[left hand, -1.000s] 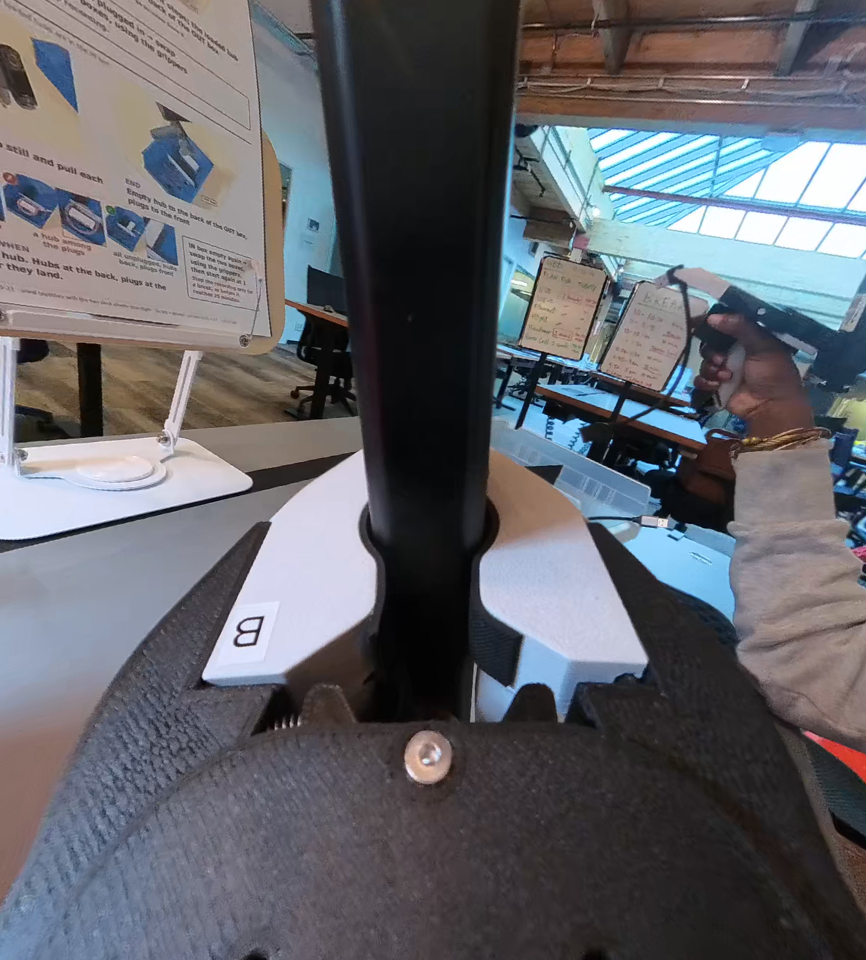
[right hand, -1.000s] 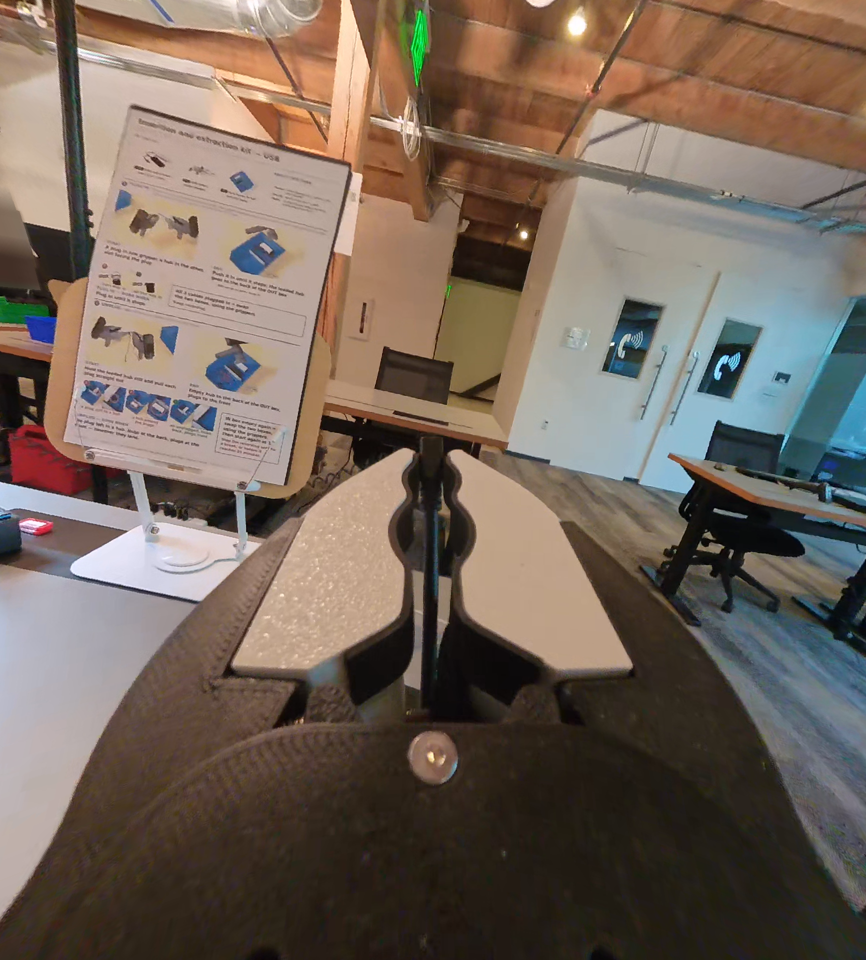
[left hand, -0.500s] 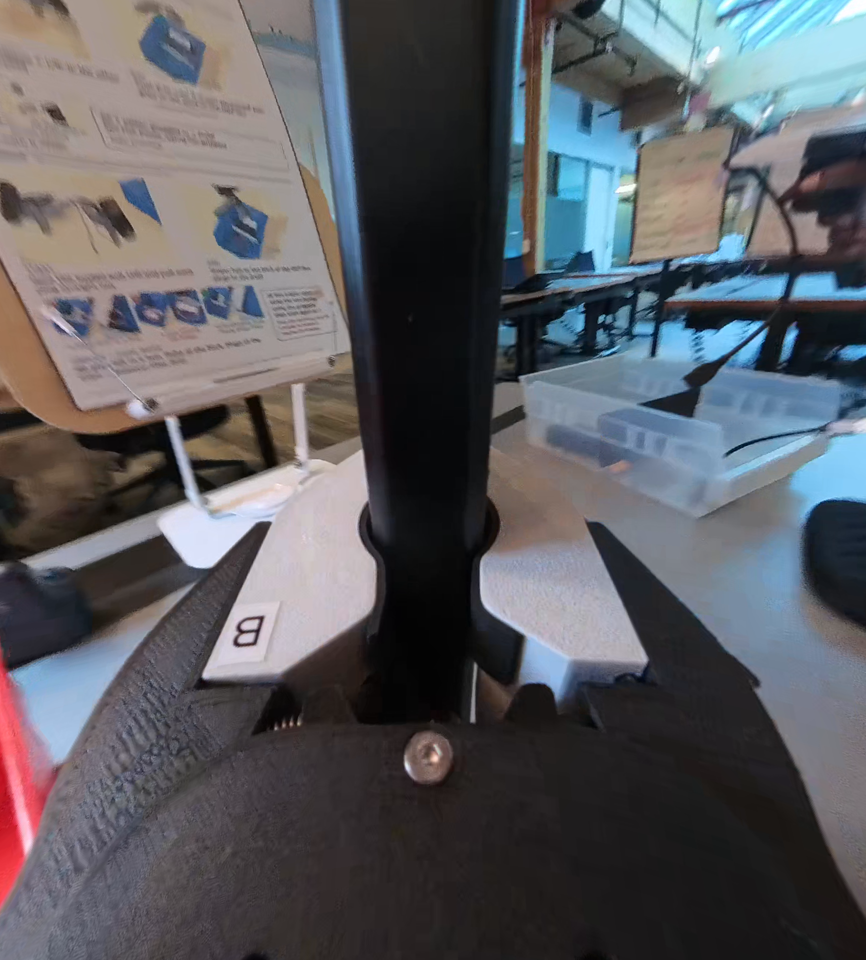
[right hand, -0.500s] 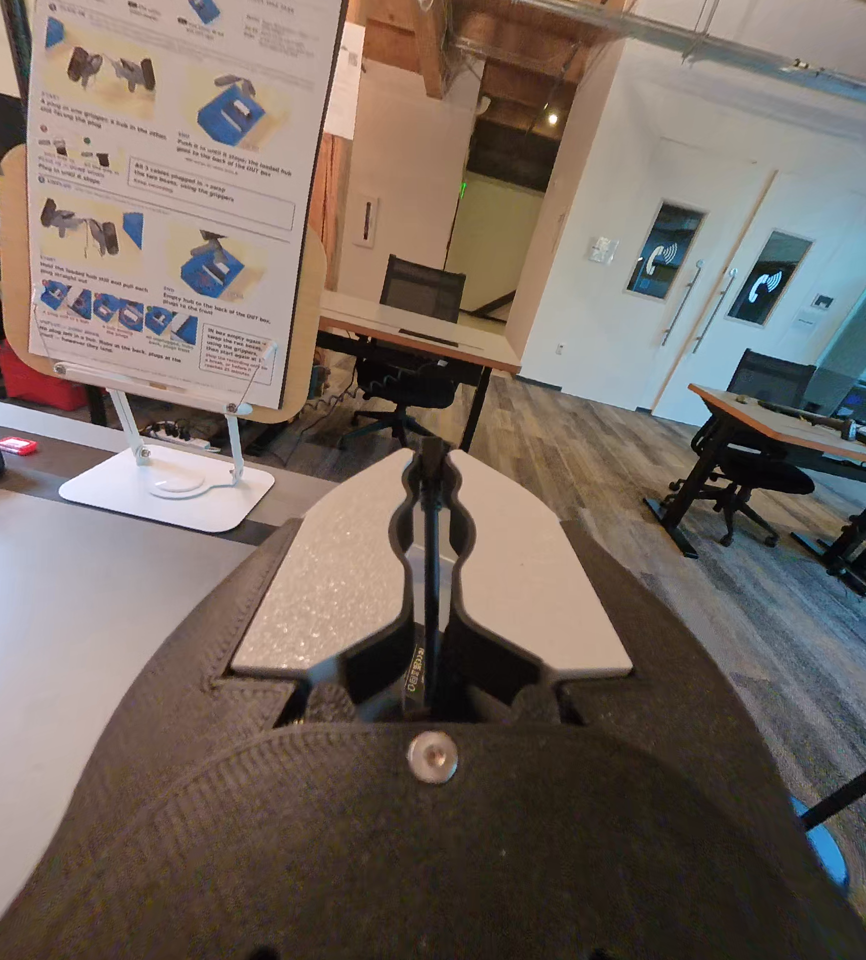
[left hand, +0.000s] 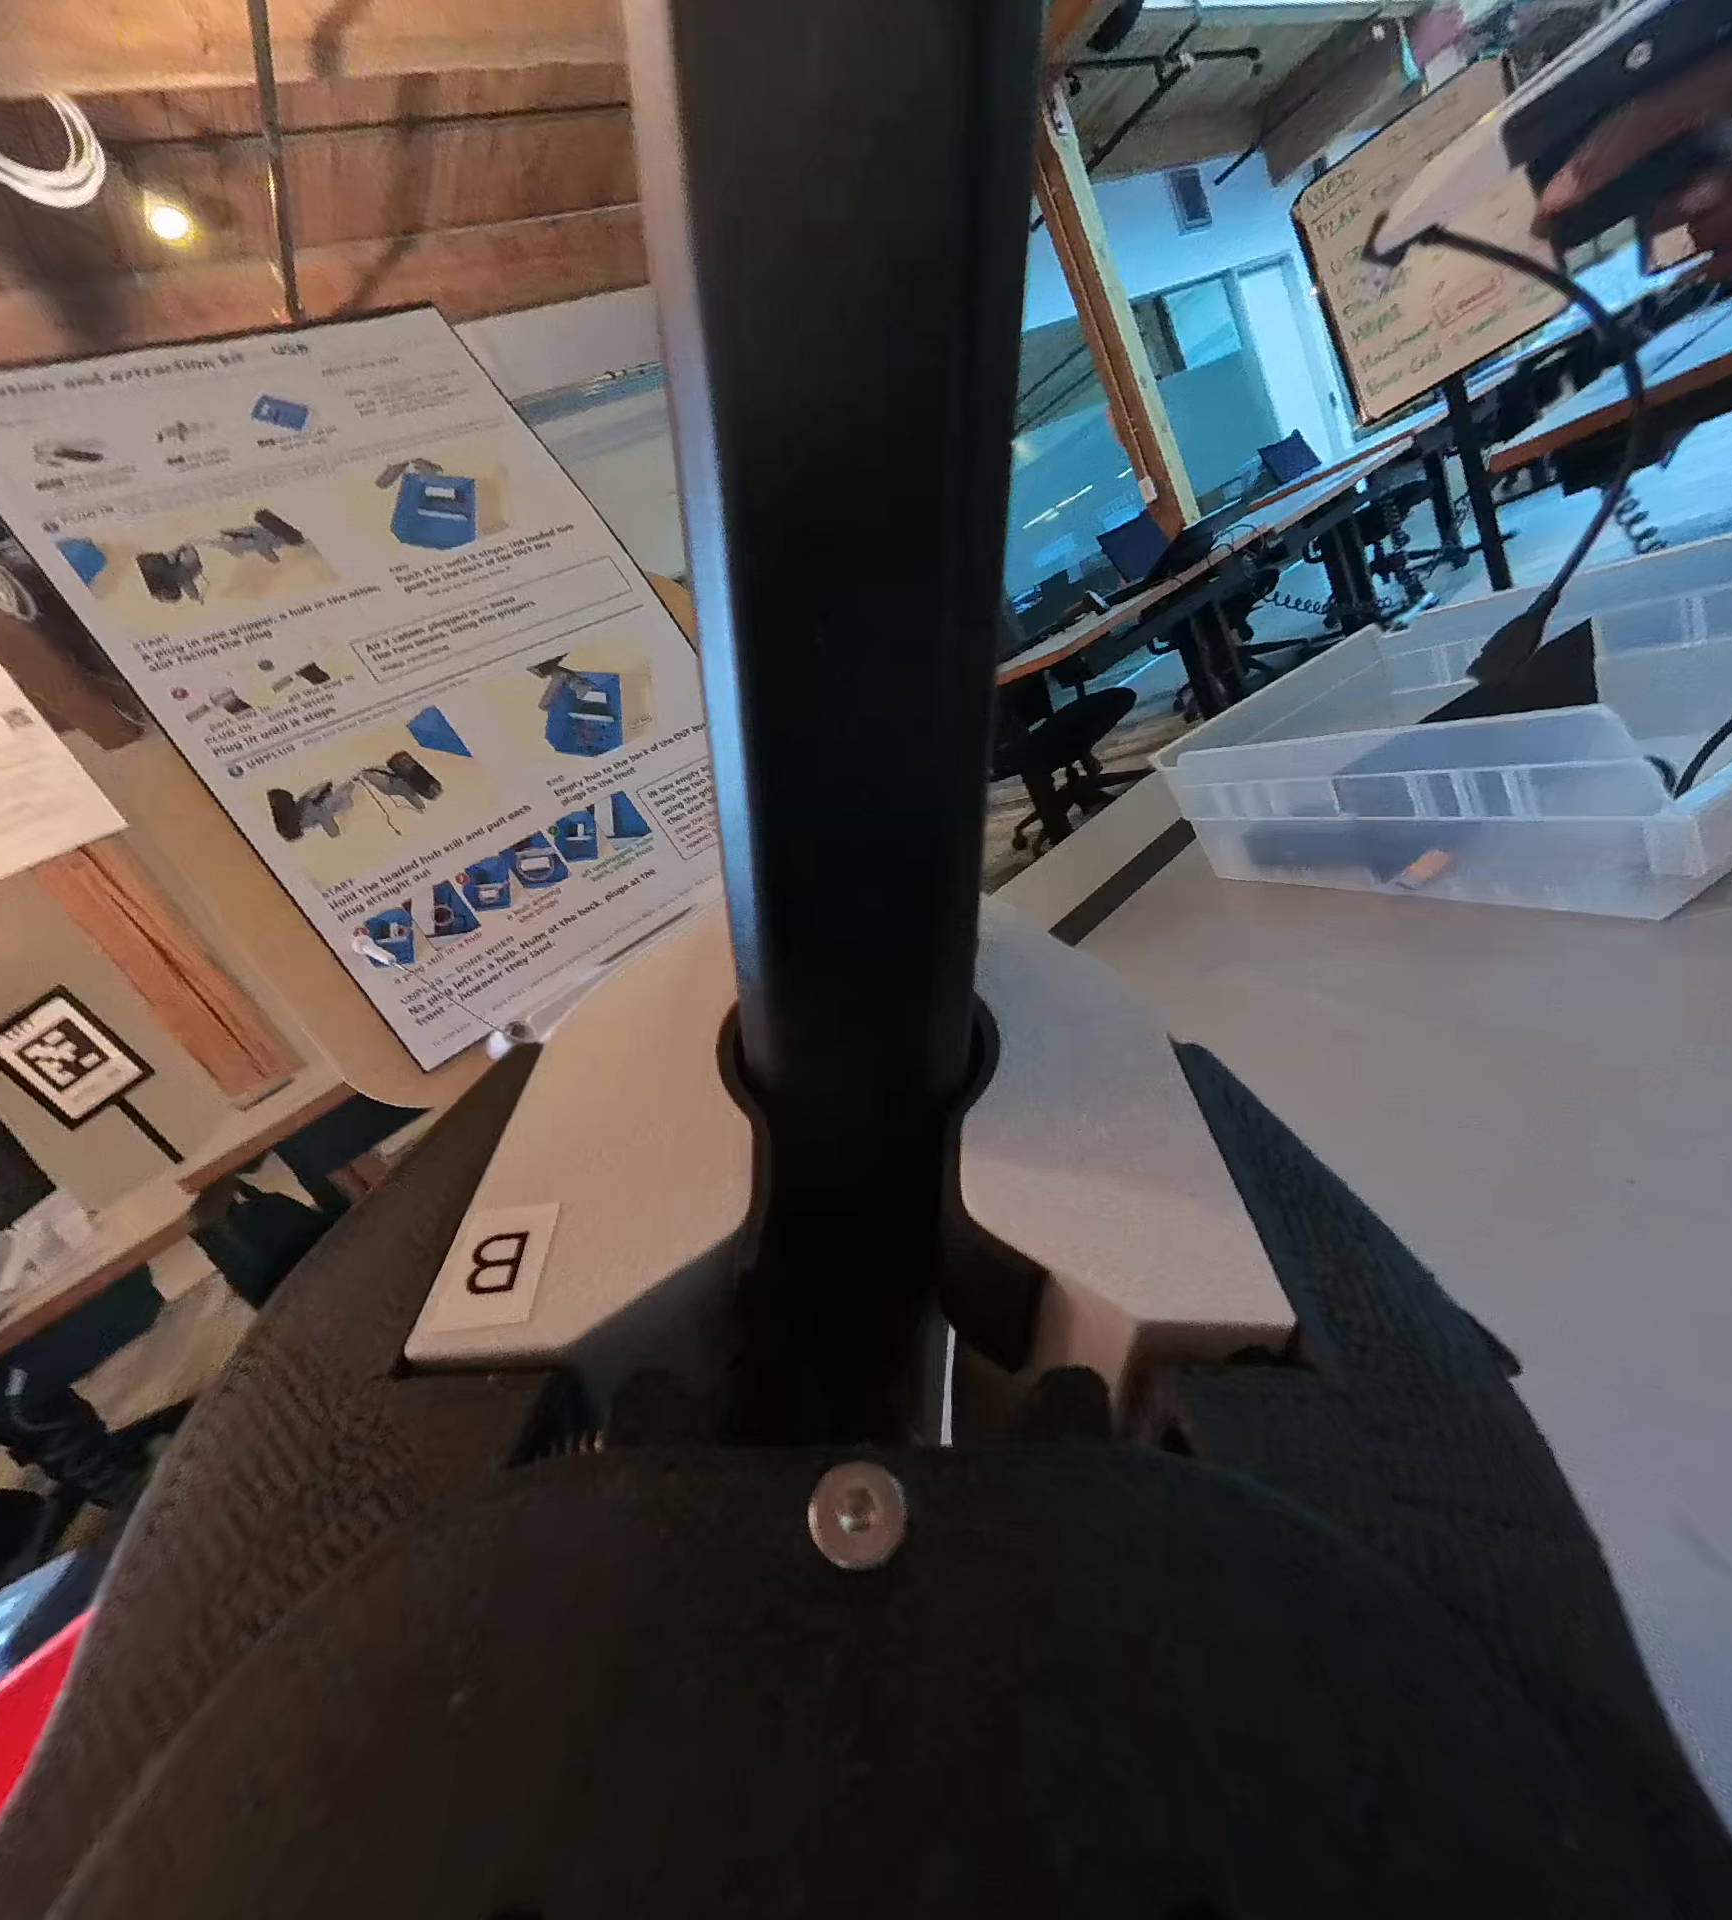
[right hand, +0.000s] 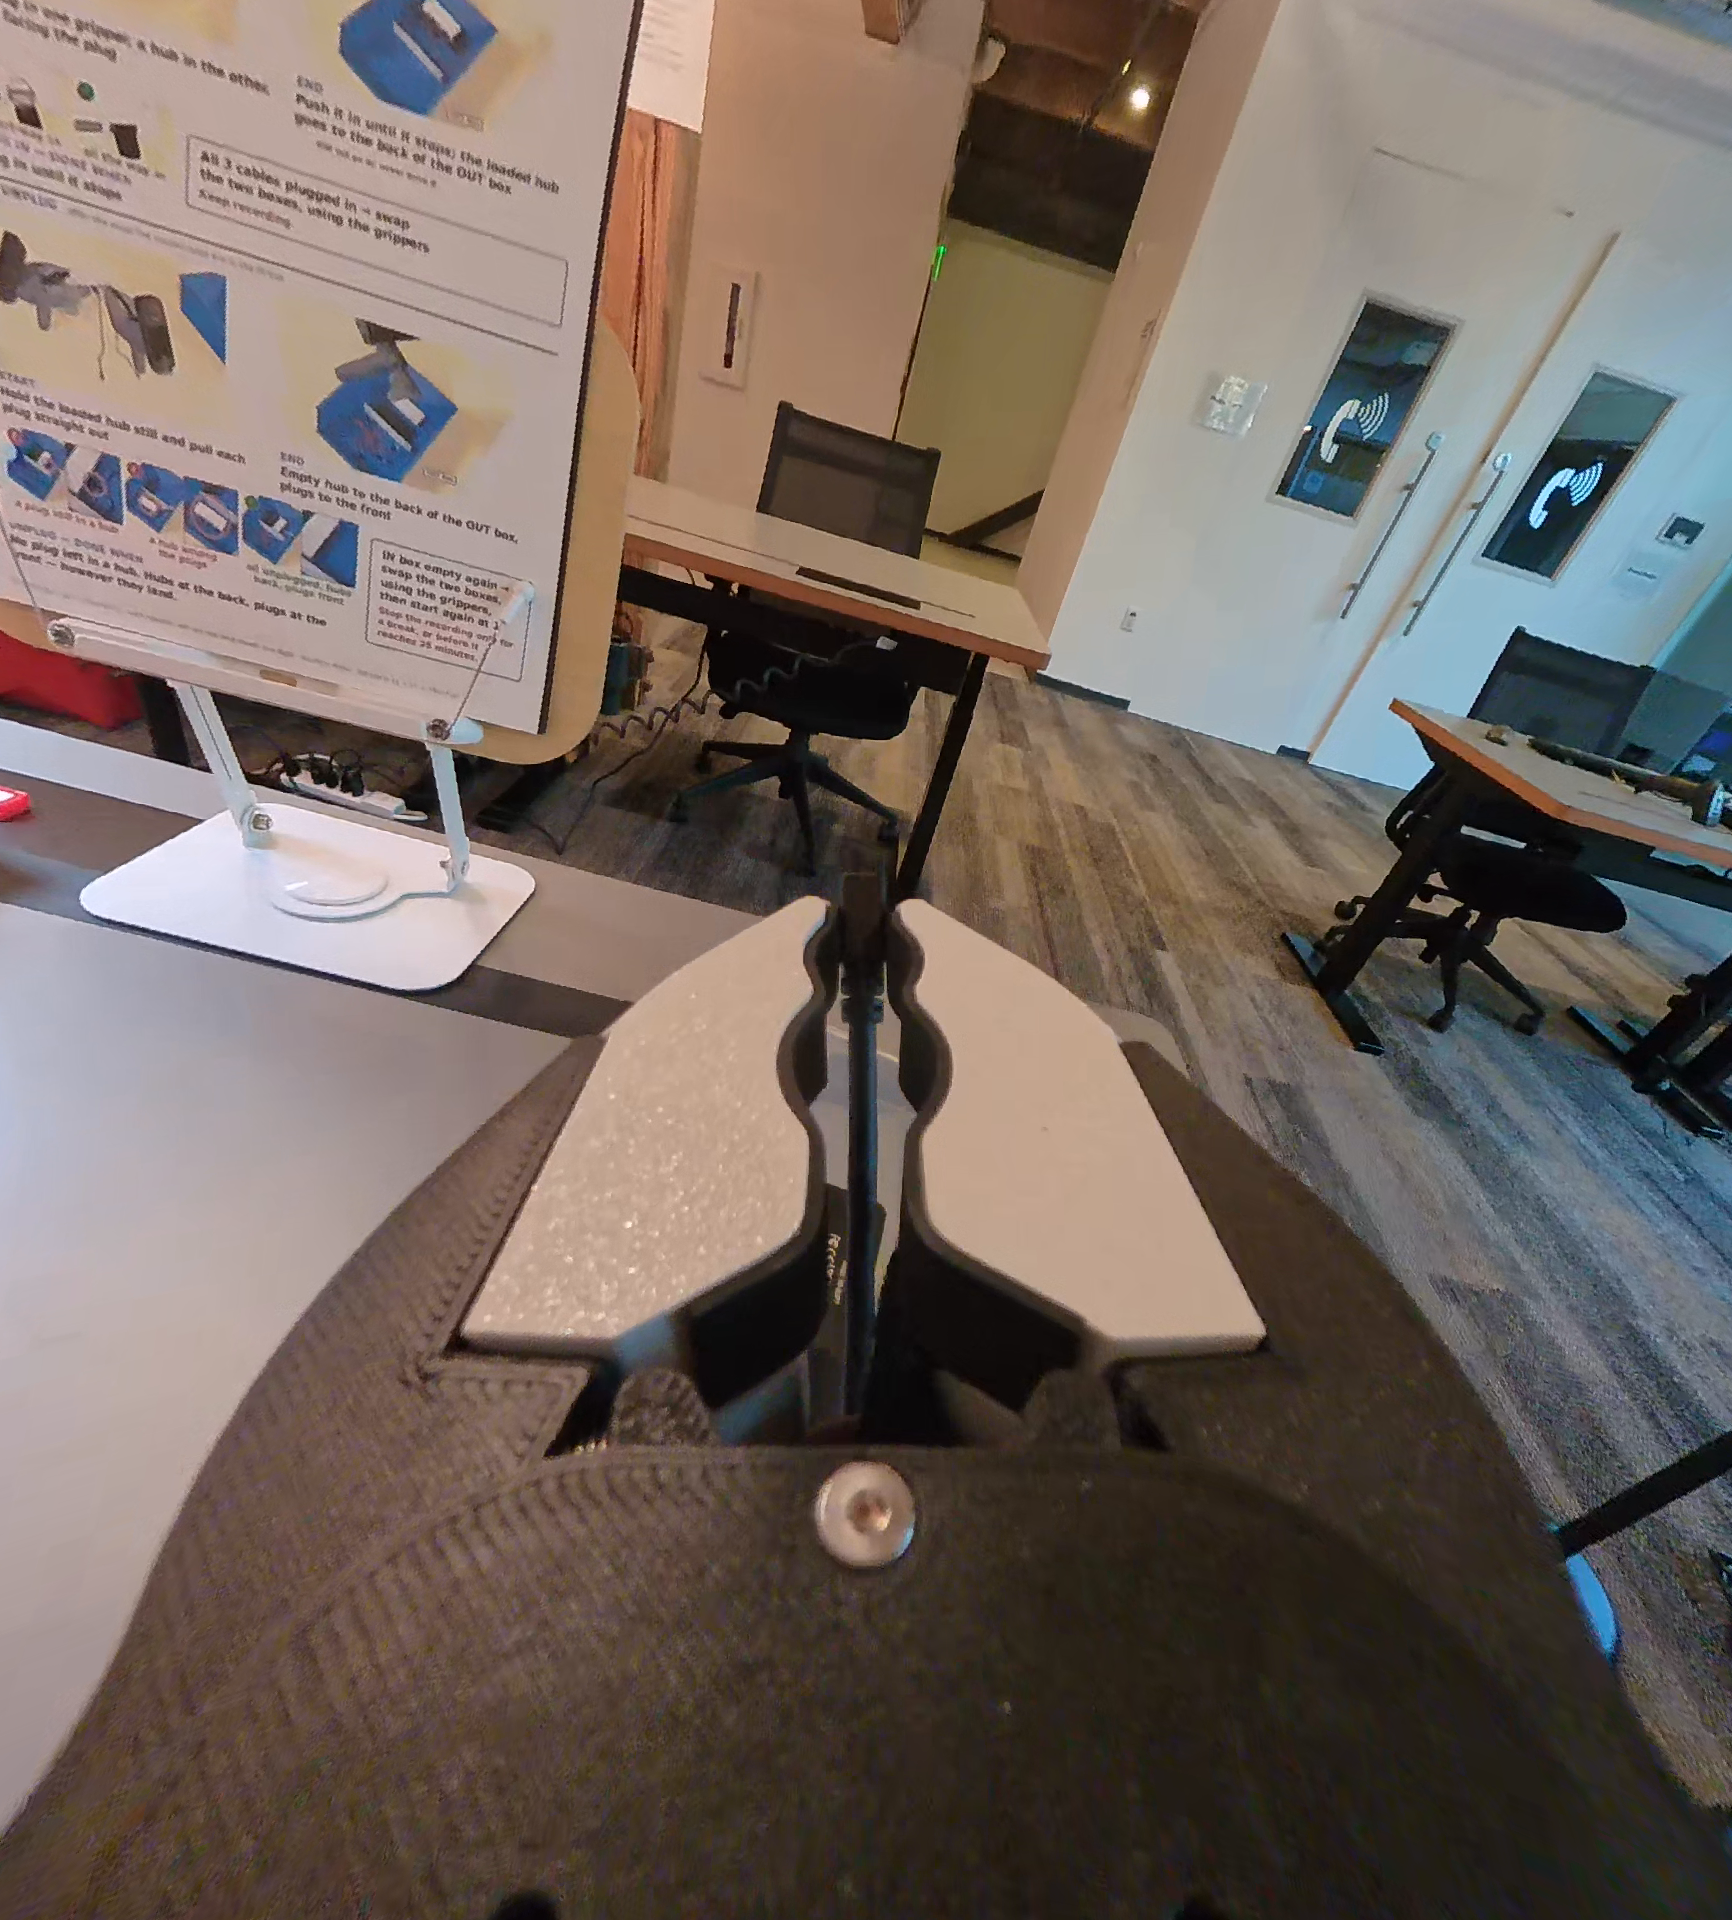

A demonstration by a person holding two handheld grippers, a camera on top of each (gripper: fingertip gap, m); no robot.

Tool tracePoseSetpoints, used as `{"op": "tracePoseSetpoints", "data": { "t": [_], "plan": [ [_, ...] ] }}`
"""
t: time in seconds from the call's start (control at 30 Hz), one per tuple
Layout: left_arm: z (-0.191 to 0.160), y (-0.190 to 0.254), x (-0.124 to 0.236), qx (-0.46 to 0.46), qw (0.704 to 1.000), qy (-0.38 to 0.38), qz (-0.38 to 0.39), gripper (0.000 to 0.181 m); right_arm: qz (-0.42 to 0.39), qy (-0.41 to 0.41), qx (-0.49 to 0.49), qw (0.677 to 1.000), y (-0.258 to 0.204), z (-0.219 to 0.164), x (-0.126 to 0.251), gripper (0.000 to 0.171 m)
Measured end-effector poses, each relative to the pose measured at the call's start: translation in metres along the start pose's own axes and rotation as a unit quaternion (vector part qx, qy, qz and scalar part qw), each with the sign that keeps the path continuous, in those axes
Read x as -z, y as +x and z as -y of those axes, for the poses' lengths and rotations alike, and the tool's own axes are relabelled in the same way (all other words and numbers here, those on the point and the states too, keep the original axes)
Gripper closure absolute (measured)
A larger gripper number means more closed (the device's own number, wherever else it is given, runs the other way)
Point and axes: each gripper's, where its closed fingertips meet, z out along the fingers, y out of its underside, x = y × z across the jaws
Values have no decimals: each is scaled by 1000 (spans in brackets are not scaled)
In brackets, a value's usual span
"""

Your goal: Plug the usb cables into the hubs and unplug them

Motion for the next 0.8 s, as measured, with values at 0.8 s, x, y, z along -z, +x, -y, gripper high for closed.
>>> {"op": "tracePoseSetpoints", "data": {
  "t": [0.8],
  "plan": [
    [-11,12,-4,-27,999,-25,-20,151,37,-136,-5,990,2,-52,-4,163]
  ]
}}
